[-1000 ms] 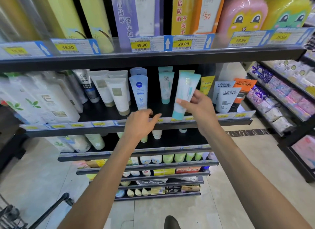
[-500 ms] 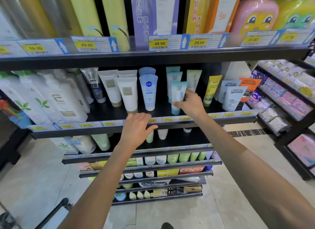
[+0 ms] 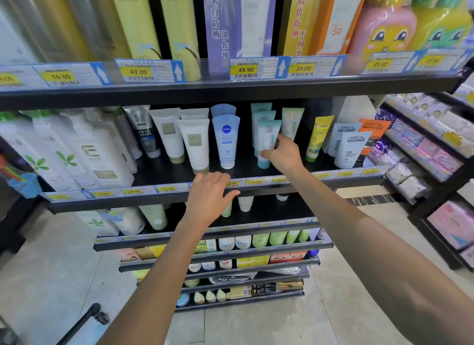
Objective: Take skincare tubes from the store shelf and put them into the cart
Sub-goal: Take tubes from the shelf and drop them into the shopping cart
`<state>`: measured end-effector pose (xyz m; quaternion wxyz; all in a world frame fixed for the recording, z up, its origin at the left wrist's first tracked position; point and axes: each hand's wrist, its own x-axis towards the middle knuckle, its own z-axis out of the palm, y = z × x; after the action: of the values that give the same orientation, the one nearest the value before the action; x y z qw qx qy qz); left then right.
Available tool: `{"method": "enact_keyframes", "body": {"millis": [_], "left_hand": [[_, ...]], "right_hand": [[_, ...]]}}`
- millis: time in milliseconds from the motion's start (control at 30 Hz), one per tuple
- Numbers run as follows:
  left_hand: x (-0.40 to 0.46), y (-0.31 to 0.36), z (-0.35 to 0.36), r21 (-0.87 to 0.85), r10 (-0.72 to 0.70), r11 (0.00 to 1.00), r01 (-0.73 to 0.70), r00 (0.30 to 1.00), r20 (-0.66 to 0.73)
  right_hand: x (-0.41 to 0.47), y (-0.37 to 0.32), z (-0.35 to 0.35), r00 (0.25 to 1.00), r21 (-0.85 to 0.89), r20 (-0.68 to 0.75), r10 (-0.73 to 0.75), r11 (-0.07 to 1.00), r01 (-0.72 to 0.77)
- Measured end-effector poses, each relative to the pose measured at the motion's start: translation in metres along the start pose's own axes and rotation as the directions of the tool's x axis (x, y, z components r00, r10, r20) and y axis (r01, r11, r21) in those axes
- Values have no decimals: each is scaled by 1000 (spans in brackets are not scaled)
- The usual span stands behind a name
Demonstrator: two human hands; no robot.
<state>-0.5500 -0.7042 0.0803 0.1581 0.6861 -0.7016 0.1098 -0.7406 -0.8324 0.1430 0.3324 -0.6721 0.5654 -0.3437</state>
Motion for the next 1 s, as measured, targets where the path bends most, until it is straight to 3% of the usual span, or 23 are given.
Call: {"method": "enact_keyframes", "body": {"millis": [333,533,667,767,867,1000], "left_hand": [[-7,12,-13,-62,-68,996,71,997,44],[-54,27,-29,-214,-179,964,161,981,-71],[-127,50,-34,-194,-393,906,376,918,-55],[-201,74,-31,-148,-543,827,542,839,35],[-279,98,-30,-94,-669,734,672,740,68],[-361,124,-36,-49,-786,613,789,615,72]], "right_hand": [[-16,11,-14,998,-59,11,57,997,-57],[-97,35,-34,971,-245,-26,-237,944,223],[-179,68,-24,904,-243,215,-369,877,415],[-242,94,-9,816,-223,464,-345,846,484],[-296,113,7,695,-151,676,-244,877,456],[-347,130,21,579,-99,772,-262,851,516]]}}
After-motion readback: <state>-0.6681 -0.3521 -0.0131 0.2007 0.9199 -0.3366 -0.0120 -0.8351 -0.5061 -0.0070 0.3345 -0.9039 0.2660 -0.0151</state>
